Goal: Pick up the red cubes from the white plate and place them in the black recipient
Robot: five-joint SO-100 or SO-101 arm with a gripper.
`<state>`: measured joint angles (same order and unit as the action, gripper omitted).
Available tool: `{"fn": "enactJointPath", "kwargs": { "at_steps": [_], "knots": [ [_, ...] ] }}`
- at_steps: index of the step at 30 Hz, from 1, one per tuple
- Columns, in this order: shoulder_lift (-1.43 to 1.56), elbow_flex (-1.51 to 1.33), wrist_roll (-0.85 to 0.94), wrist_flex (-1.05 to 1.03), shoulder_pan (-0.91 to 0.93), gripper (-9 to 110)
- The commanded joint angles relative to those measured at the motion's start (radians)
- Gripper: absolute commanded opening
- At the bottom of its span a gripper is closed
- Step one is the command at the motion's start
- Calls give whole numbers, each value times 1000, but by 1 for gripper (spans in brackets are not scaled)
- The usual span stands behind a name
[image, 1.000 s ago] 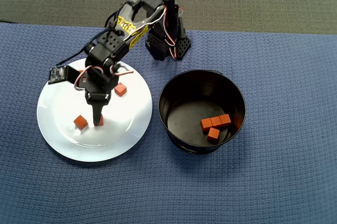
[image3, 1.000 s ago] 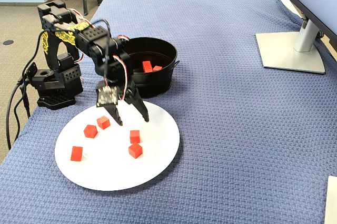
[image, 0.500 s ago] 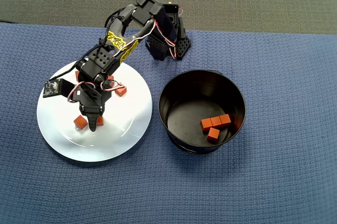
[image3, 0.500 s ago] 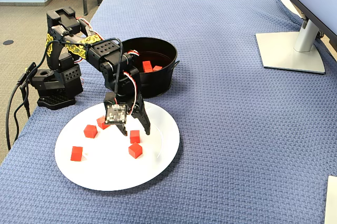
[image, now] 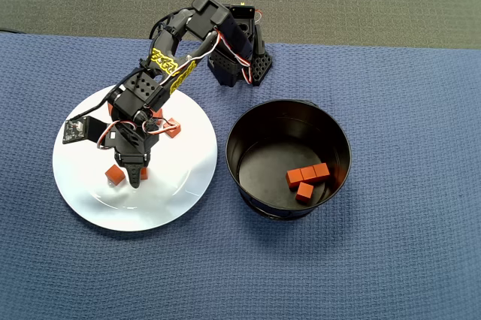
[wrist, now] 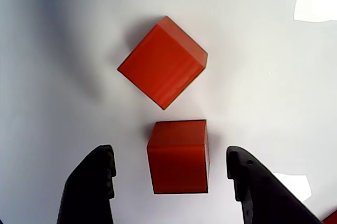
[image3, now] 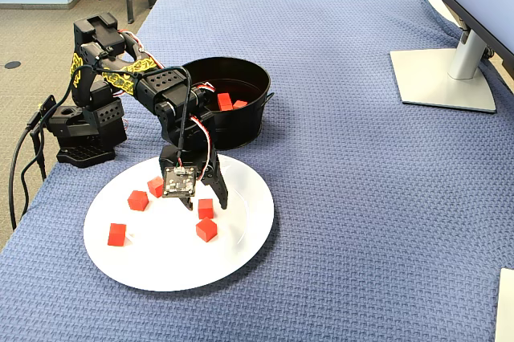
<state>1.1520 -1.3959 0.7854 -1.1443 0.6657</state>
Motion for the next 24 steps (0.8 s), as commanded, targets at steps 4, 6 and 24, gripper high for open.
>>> {"fn": "enactJointPath", "kwargs": {
  "at_steps": [4, 6, 24],
  "knots": [
    [8, 18, 92, -14, -17, 16],
    [15, -5, 121, 0, -25, 16],
    [69, -40, 78, 51, -37, 0]
  ]
}}
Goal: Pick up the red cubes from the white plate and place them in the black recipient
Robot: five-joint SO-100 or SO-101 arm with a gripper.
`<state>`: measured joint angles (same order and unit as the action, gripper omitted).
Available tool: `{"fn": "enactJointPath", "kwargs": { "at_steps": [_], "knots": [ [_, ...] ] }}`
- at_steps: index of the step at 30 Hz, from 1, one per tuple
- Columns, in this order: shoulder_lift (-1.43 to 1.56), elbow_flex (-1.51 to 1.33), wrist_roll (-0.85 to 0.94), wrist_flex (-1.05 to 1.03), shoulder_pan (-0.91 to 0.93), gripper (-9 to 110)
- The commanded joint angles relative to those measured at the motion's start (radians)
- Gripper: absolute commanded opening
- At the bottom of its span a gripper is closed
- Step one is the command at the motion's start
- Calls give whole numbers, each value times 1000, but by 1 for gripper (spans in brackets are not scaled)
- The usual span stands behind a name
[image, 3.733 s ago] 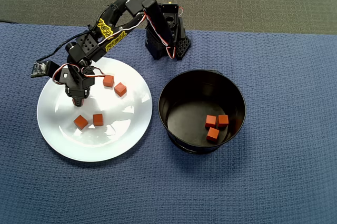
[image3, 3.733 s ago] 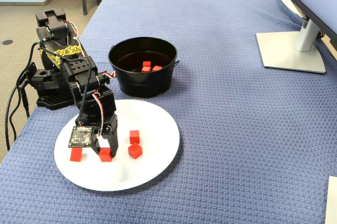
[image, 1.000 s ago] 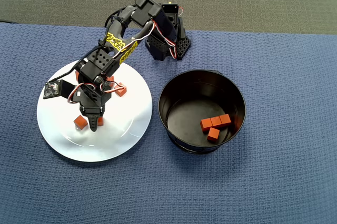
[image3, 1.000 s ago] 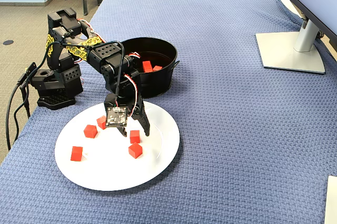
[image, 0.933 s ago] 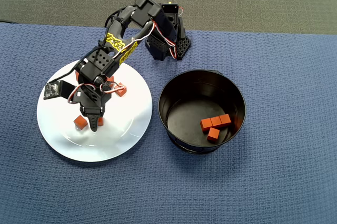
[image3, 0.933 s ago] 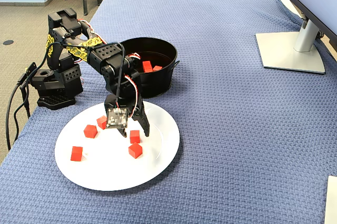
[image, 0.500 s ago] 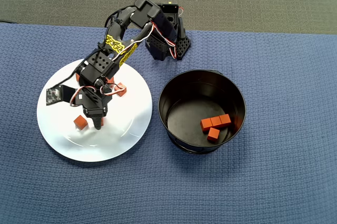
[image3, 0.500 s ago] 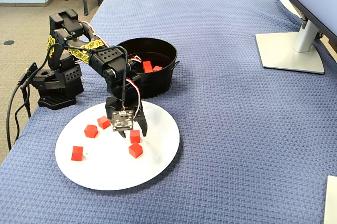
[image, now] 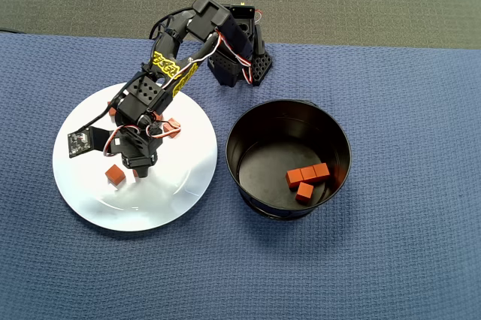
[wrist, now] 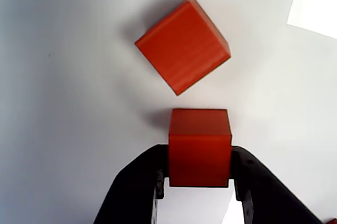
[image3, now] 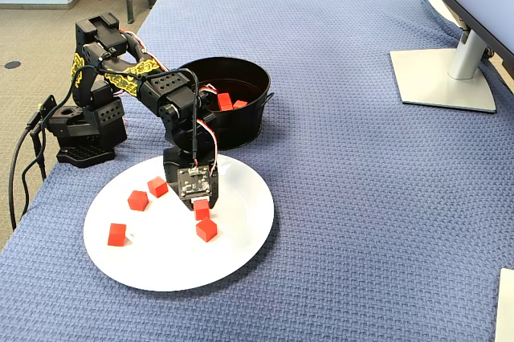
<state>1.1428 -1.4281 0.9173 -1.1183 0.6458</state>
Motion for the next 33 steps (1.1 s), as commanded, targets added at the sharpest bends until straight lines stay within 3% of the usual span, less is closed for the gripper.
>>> {"fn": "enactJointPath", "kwargs": {
  "at_steps": [1, 11, 17, 23, 24, 25, 26, 27, 30, 33],
  "knots": [
    [104, -18, -69, 21, -18, 0],
    [578, -152, -321, -81, -120, 0],
    [798, -132, -474, -169, -374, 0],
    [778, -58, -621, -229, -686, 0],
    [764, -52, -641, -242, -733, 3],
    [749, -49, -627, -275, -787, 18],
    [733, -48, -612, -304, -828, 40],
    [729, -49, -594, -324, -854, 48],
    [758, -63, -557, -318, -802, 46],
    [764, -46, -483, -304, -621, 45]
  ]
}}
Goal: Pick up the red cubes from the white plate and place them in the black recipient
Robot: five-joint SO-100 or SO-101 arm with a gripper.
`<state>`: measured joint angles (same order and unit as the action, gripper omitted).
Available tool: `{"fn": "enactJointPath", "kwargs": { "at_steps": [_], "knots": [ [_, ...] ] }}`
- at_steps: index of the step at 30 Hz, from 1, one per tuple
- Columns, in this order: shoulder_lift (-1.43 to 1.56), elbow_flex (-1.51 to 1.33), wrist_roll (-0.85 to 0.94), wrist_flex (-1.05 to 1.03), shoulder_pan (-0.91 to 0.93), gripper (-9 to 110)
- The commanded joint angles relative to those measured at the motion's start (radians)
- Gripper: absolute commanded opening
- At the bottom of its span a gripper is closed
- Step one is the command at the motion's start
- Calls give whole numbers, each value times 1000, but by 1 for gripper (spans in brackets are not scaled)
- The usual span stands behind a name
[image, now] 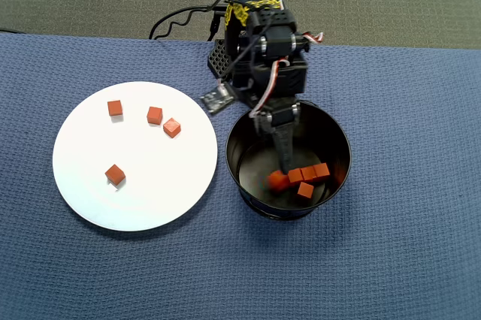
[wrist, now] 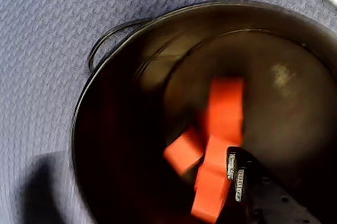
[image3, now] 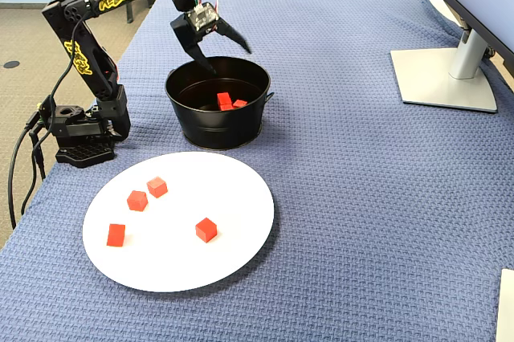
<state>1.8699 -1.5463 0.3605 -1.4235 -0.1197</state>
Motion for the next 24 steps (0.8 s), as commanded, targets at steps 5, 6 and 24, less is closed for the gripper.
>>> {"fn": "enactJointPath", "kwargs": {
  "at_steps": [5, 6, 24],
  "knots": [
    [-34, 84, 255, 71, 471, 42],
    [-55, 84, 293, 84, 518, 43],
    [-485, 74, 897, 330, 834, 39]
  ]
}}
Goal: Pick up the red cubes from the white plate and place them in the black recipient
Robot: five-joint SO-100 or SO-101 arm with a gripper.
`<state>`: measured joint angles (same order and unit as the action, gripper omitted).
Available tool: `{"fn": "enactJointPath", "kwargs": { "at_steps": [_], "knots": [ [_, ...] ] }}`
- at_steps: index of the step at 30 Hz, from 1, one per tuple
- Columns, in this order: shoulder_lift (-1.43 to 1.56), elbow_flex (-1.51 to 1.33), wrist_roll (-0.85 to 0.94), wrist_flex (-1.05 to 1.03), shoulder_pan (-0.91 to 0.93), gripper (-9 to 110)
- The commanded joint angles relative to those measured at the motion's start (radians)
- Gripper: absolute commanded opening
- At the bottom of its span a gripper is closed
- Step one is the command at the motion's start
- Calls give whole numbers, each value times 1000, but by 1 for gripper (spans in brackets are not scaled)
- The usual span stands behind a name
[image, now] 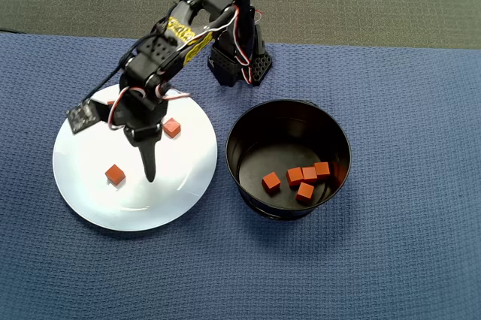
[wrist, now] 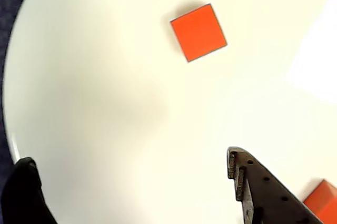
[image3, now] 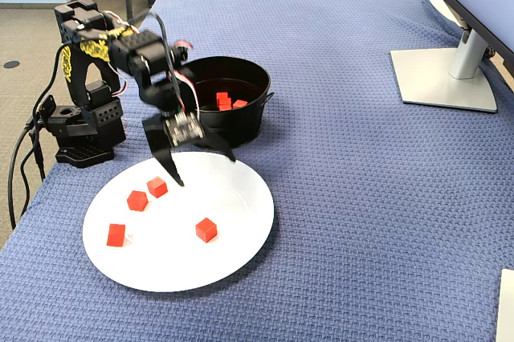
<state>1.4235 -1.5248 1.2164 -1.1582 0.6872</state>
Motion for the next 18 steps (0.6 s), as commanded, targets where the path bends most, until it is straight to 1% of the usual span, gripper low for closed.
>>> {"fn": "enactJointPath", "kwargs": {
  "at_steps": [1, 4, 8, 11, 18],
  "knots": [
    [-60, 55, 51, 77, 34, 39],
    [-109, 55, 87, 124, 52, 38],
    [-172, 58, 187, 199, 71, 39],
    [-193, 86, 238, 202, 60, 36],
    [-227, 153, 230, 183, 44, 33]
  ]
}}
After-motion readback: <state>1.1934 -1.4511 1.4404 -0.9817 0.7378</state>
